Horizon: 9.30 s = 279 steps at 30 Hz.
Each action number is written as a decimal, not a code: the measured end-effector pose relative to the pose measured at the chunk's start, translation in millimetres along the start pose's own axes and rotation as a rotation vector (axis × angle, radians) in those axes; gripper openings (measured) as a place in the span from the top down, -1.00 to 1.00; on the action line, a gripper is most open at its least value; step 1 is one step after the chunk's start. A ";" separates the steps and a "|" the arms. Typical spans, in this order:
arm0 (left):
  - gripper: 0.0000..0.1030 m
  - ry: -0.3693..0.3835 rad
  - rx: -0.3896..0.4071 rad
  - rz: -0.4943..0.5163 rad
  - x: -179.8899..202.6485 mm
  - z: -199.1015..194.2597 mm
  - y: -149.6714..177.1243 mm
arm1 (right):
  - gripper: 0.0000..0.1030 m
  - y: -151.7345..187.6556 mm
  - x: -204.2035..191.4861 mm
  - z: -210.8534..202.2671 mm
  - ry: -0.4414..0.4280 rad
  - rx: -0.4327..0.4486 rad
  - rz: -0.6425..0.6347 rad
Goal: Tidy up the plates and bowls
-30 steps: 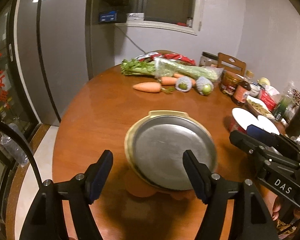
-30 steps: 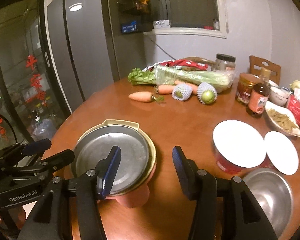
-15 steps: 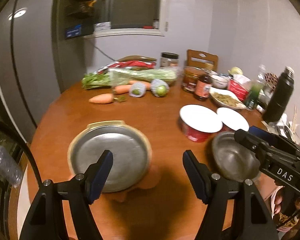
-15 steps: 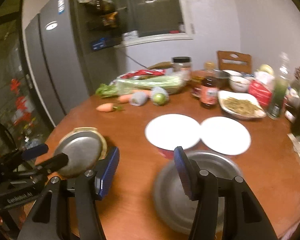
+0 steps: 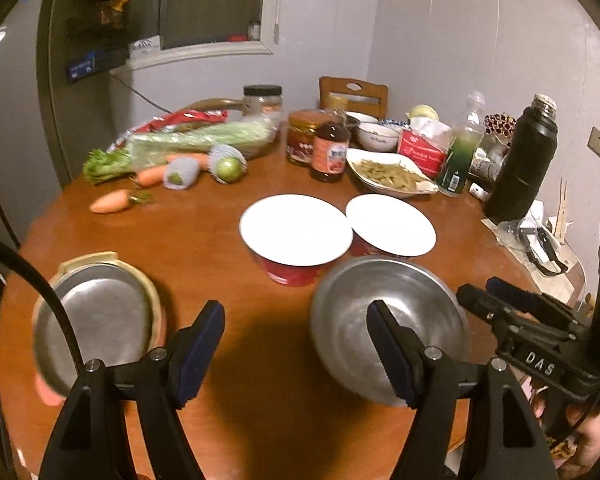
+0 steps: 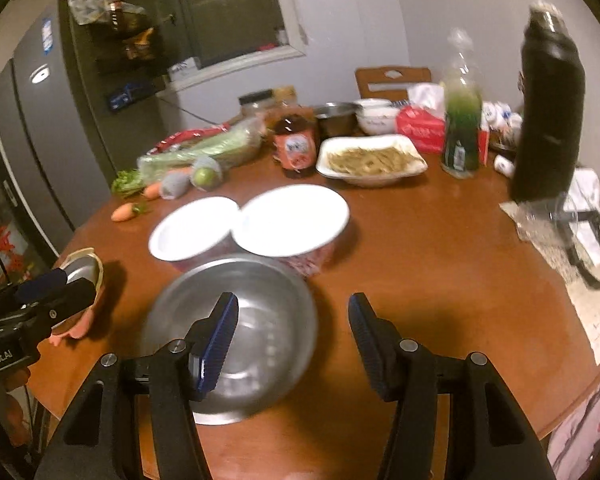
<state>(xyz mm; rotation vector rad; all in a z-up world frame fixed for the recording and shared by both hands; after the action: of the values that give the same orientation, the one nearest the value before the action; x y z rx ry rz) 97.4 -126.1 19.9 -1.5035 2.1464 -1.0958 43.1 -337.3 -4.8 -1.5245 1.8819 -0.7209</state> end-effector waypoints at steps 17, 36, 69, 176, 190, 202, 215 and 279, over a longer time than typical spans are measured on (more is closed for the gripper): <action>-0.31 -0.006 -0.115 -0.043 8.8 72.5 6.7 | 0.24 5.3 7.5 45.4 -0.050 -0.074 -0.060; 0.22 0.033 -0.130 -0.017 7.1 69.4 17.5 | 0.40 9.9 -14.7 39.5 -0.072 -0.082 -0.117; 0.22 0.002 -0.106 -0.043 -29.0 25.4 45.8 | 0.40 34.6 -67.3 20.5 -0.115 -0.097 -0.207; 0.48 0.074 -0.099 -0.138 -63.4 73.0 -59.1 | 0.37 -63.2 -91.0 87.9 -0.221 -0.132 -0.106; 0.48 0.055 -0.036 -0.103 -49.6 26.8 -45.3 | 0.37 -56.0 -100.0 45.8 -0.232 -0.076 -0.129; 0.48 0.054 -0.019 -0.065 -32.3 -0.2 -29.1 | 0.36 -41.1 -95.4 9.3 -0.233 -0.022 -0.122; 0.48 0.060 -0.013 -0.044 -16.5 -20.5 -4.4 | 0.36 -17.6 -89.4 -15.4 -0.224 -0.004 -0.138; 0.47 0.046 -0.153 -0.022 -7.8 3.0 46.7 | 0.36 37.0 -90.2 -1.0 -0.126 -0.120 -0.226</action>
<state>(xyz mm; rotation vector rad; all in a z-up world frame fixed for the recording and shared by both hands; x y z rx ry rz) 71.3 -112.8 -17.3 -1.5851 2.2962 -1.0021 32.3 -241.7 -20.7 -1.8356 1.7037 -0.6023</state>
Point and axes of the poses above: each gripper's, at about its wrist camera, not at the fingertips, and z roughly the way its jaws point, x to its right, y to its underside, the point moved 1 cm from there along z, roughly the way its jaws point, and after that the axes turned 8 degrees about y, right-handed, at the moved point
